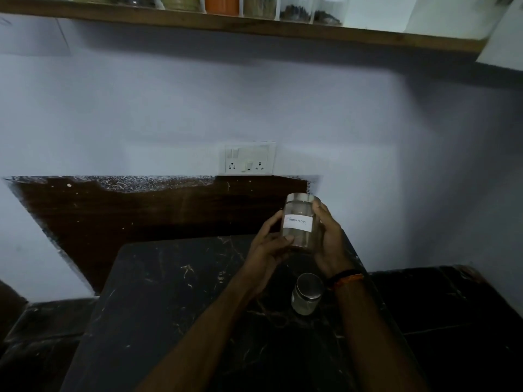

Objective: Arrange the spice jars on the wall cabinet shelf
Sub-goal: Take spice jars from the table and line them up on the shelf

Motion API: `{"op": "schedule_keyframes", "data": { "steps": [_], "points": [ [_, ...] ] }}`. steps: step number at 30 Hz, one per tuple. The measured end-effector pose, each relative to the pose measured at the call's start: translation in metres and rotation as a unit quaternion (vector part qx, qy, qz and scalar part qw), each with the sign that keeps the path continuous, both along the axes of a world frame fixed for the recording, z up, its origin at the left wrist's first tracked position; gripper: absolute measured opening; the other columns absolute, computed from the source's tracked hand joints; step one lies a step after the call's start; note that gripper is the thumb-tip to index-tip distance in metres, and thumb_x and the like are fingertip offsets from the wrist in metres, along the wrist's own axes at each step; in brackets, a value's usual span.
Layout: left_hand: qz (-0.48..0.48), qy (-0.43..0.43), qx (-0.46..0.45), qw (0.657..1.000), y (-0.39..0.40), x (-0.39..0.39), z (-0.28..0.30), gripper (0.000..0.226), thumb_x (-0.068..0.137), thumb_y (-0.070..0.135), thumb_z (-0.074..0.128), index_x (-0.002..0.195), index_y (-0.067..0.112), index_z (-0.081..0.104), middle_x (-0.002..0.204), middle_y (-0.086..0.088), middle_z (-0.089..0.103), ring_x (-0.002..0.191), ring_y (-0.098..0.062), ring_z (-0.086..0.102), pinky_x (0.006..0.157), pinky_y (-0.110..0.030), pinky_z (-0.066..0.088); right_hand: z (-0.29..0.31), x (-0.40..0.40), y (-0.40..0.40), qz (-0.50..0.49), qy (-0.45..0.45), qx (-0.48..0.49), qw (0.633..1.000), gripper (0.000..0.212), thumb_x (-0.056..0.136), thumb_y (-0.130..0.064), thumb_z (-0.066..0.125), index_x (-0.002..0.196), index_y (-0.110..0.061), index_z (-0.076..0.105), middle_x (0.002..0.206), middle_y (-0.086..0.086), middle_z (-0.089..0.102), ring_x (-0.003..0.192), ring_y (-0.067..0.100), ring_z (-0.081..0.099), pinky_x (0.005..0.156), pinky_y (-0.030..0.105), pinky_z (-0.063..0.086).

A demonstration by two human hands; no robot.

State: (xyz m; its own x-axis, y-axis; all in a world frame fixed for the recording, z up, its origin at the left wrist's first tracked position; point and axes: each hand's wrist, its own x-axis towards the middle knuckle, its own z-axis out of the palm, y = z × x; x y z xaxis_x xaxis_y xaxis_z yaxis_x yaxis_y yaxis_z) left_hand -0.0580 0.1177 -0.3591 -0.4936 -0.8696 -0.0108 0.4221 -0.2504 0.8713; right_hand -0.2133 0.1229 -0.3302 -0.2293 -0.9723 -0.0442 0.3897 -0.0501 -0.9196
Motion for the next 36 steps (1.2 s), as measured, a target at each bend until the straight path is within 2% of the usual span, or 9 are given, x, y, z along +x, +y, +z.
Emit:
{"op": "schedule_keyframes", "data": {
  "steps": [2, 6, 11, 14, 17, 20, 27, 31, 36],
  "points": [
    [-0.014, 0.002, -0.005, 1.000, -0.003, -0.002, 0.004, 0.077, 0.081, 0.010, 0.072, 0.149, 0.030, 0.041, 0.140, -0.013, 0.057, 0.125, -0.033, 0.059, 0.103, -0.051, 0.050, 0.007, -0.001, 0.000, -0.011, -0.007, -0.005, 1.000, 0.062, 0.092, -0.045, 0.052, 0.144, -0.012, 0.051, 0.134, 0.024, 0.062, 0.113, 0.035, 0.063, 0.084, 0.042, 0.057],
    [0.001, -0.030, -0.052, 0.998, -0.008, -0.009, 0.016, 0.087, 0.077, 0.011, 0.079, 0.151, 0.032, 0.038, 0.134, -0.013, 0.062, 0.123, -0.029, 0.061, 0.100, -0.048, 0.053, 0.022, -0.004, -0.003, -0.022, -0.025, -0.005, 0.999, 0.053, 0.100, -0.036, 0.048, 0.146, -0.009, 0.050, 0.131, 0.021, 0.062, 0.112, 0.035, 0.062, 0.085, 0.041, 0.055],
    [0.030, -0.059, -0.105, 0.992, -0.016, -0.018, 0.038, 0.095, 0.070, 0.018, 0.084, 0.150, 0.036, 0.038, 0.133, -0.009, 0.062, 0.122, -0.024, 0.061, 0.101, -0.051, 0.052, 0.042, -0.017, -0.013, -0.049, 0.052, -0.033, 0.997, 0.044, 0.104, -0.033, 0.048, 0.147, -0.025, 0.051, 0.139, 0.001, 0.062, 0.122, 0.022, 0.062, 0.094, 0.039, 0.058],
    [0.029, -0.058, -0.134, 0.989, -0.022, -0.023, 0.055, 0.098, 0.067, 0.022, 0.087, 0.151, 0.036, 0.038, 0.132, -0.005, 0.062, 0.123, -0.021, 0.061, 0.102, -0.051, 0.052, 0.061, -0.024, -0.015, -0.042, 0.079, -0.057, 0.994, 0.054, 0.095, -0.044, 0.058, 0.147, -0.029, 0.051, 0.129, -0.007, 0.069, 0.114, 0.015, 0.069, 0.081, 0.031, 0.060],
    [0.026, -0.053, -0.160, 0.985, -0.028, -0.030, 0.075, 0.097, 0.066, 0.024, 0.087, 0.149, 0.040, 0.040, 0.132, 0.002, 0.062, 0.122, -0.016, 0.062, 0.101, -0.049, 0.052, 0.083, -0.030, -0.017, -0.050, 0.106, -0.082, 0.990, 0.055, 0.093, -0.048, 0.062, 0.145, -0.032, 0.053, 0.126, -0.012, 0.070, 0.110, 0.011, 0.071, 0.081, 0.029, 0.059],
    [0.024, -0.044, -0.181, 0.982, -0.033, -0.035, 0.095, 0.093, 0.068, 0.024, 0.087, 0.146, 0.044, 0.042, 0.135, -0.003, 0.060, 0.126, -0.023, 0.058, 0.103, -0.051, 0.051, 0.105, -0.036, -0.018, -0.059, 0.128, -0.109, 0.984, 0.052, 0.095, -0.047, 0.058, 0.145, -0.034, 0.052, 0.122, -0.018, 0.071, 0.107, 0.008, 0.071, 0.079, 0.028, 0.060],
    [0.038, -0.059, -0.241, 0.968, -0.054, -0.050, 0.158, 0.086, 0.068, 0.030, 0.086, 0.140, 0.054, 0.045, 0.137, 0.000, 0.056, 0.129, -0.022, 0.054, 0.104, -0.054, 0.049, 0.171, -0.050, -0.025, -0.078, 0.159, -0.170, 0.970, 0.043, 0.102, -0.041, 0.053, 0.144, -0.033, 0.053, 0.136, -0.005, 0.064, 0.120, 0.021, 0.063, 0.094, 0.042, 0.060],
    [0.042, -0.056, -0.286, 0.956, -0.068, -0.059, 0.198, 0.086, 0.070, 0.026, 0.086, 0.142, 0.050, 0.045, 0.135, 0.000, 0.060, 0.127, -0.018, 0.056, 0.104, -0.051, 0.050, 0.214, -0.059, -0.032, -0.089, 0.164, -0.206, 0.961, 0.045, 0.100, -0.039, 0.057, 0.144, -0.029, 0.053, 0.135, -0.001, 0.065, 0.121, 0.023, 0.063, 0.087, 0.036, 0.060],
    [0.037, -0.055, -0.347, 0.936, -0.085, -0.069, 0.246, 0.088, 0.074, 0.019, 0.085, 0.146, 0.044, 0.042, 0.129, -0.003, 0.066, 0.121, -0.017, 0.062, 0.101, -0.043, 0.053, 0.265, -0.071, -0.040, -0.098, 0.175, -0.243, 0.949, 0.045, 0.100, -0.039, 0.059, 0.143, -0.026, 0.055, 0.135, 0.000, 0.066, 0.125, 0.024, 0.062, 0.092, 0.037, 0.059]
  ]
}}
